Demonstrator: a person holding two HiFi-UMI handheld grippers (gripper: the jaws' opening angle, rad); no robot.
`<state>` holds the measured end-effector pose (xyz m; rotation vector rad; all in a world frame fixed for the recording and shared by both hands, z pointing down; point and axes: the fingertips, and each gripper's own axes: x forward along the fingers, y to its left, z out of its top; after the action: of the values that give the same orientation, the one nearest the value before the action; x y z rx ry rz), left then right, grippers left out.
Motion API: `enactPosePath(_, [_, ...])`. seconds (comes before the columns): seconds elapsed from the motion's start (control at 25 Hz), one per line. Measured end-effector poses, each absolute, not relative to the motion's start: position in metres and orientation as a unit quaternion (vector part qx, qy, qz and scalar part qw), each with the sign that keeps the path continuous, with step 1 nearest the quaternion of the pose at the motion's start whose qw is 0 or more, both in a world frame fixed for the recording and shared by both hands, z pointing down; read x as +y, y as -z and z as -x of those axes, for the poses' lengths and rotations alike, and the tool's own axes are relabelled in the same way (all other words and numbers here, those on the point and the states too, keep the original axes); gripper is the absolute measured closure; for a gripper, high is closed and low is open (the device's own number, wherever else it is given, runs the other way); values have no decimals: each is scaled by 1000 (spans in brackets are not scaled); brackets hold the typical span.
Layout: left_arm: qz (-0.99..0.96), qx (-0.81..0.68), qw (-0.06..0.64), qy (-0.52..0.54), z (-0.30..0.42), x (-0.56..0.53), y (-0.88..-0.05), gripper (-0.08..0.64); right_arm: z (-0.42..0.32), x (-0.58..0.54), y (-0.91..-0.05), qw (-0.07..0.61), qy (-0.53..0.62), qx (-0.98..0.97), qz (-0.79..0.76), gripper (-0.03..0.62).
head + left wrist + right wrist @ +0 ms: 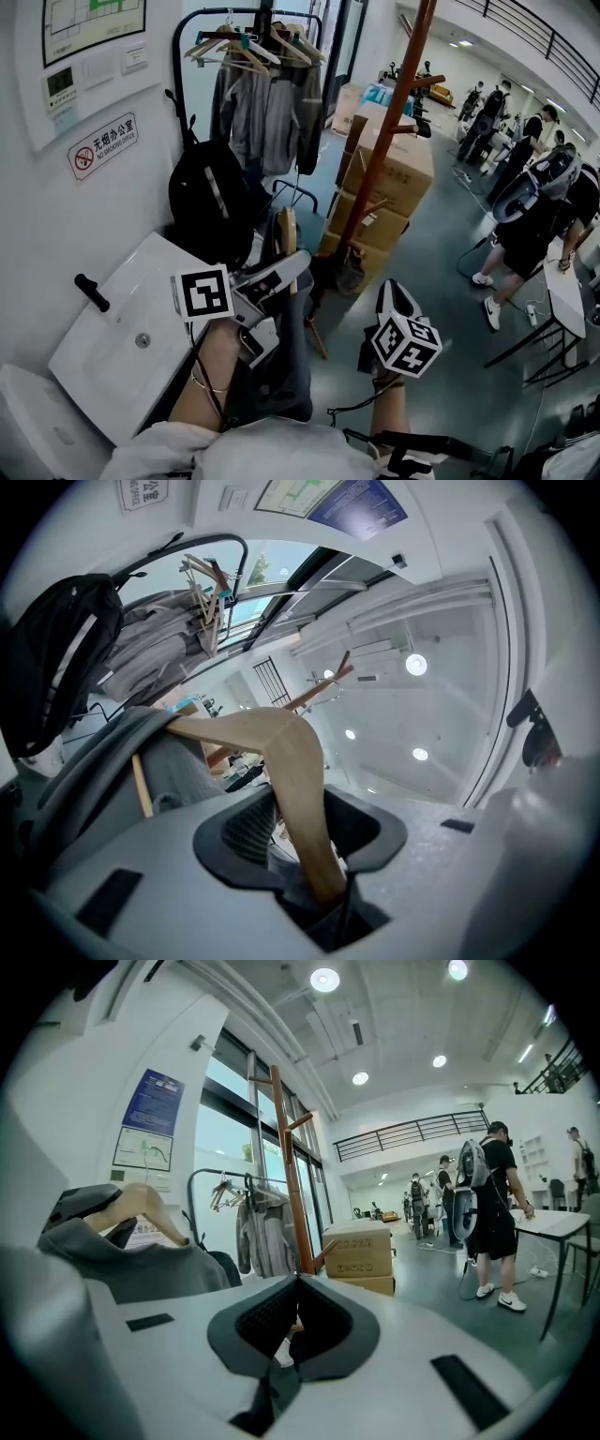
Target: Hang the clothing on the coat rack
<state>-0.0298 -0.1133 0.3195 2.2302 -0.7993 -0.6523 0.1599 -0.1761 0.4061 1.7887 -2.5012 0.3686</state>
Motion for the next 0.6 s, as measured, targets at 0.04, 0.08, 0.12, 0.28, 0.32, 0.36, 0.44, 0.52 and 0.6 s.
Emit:
enactPosePath(0.04, [-855,-312,332,248,30,-117,-320,403,-163,-180,-408,22,-121,-807,-577,569])
enactPosePath(0.08, [-856,-317,328,244,30,-120,-321,403,-166,-183,-409,20,-123,-807,-577,569])
enactPosePath(0.12, [-857,-320,325,239,30,-122,-321,403,-169,-187,-410,17,-127,-806,-578,569])
enactPosePath(0.28, [-856,-332,324,228,33,-127,-318,403,-175,-197,-412,1,-140,-805,-576,569])
enactPosePath(0.32, [-854,-334,327,227,36,-128,-317,403,-175,-199,-415,0,-144,-806,-574,569])
enactPosePath(0.36, [-853,-336,329,227,38,-130,-315,403,-175,-200,-418,-1,-148,-806,-573,569])
enactPosePath(0.44, [-852,-336,331,228,41,-134,-311,403,-177,-203,-427,-2,-160,-803,-574,569])
enactPosePath(0.52, [-852,-335,331,229,42,-138,-308,403,-181,-206,-436,-2,-173,-799,-576,569])
enactPosePath(0.6, [-852,-334,333,230,44,-144,-306,403,-183,-211,-440,-2,-177,-796,-579,569])
